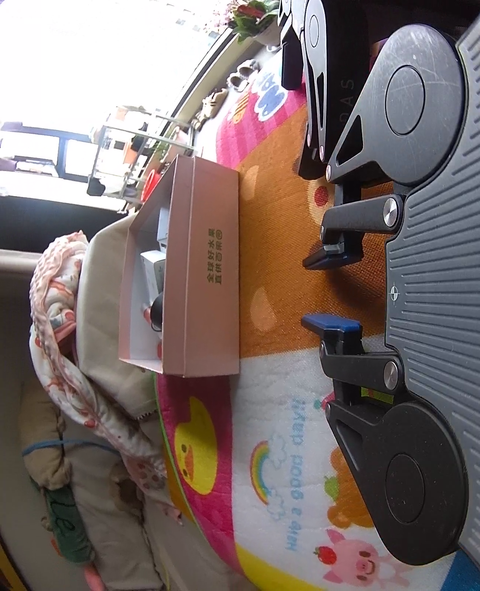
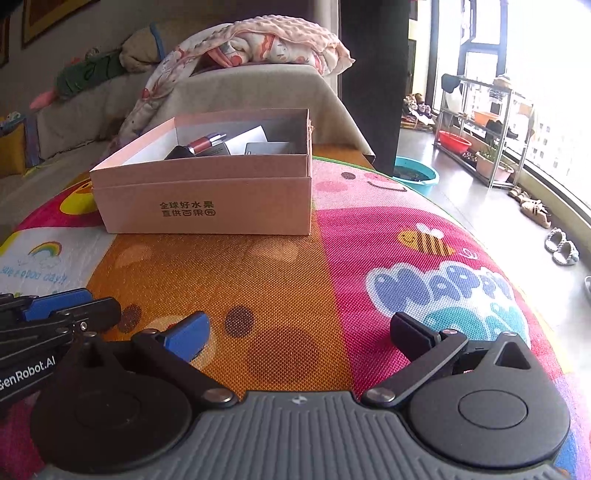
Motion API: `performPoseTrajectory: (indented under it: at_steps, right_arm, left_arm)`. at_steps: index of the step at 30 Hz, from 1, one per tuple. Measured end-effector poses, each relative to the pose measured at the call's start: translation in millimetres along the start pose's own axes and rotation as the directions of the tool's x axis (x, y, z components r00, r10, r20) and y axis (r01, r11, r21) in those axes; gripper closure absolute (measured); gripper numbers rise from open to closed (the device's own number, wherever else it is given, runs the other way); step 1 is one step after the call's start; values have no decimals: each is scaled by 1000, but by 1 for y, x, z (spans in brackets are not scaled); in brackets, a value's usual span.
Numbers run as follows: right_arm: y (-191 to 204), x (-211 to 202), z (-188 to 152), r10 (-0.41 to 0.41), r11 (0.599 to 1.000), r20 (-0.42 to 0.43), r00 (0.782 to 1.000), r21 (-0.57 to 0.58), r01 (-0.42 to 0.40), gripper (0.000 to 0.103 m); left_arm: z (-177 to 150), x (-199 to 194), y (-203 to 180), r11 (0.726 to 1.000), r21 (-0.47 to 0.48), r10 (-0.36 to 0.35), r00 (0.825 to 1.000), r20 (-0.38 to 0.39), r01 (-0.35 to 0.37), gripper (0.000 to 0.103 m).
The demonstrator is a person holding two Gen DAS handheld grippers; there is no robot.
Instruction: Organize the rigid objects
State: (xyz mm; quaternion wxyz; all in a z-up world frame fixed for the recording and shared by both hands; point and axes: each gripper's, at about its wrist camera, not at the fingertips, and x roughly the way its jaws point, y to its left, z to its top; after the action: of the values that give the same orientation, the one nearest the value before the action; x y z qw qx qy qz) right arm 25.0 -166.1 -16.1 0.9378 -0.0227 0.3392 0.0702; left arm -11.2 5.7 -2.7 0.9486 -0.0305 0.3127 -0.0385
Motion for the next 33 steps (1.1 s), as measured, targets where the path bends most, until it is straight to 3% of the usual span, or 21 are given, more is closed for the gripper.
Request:
performPoseTrajectory:
  at_steps: [33]
  right_arm:
    - [1,1,0,1,1000,2,1000,2,-1,0]
  left_arm:
    - [0,1,-4,1000,23,19,1000,0,-19,72]
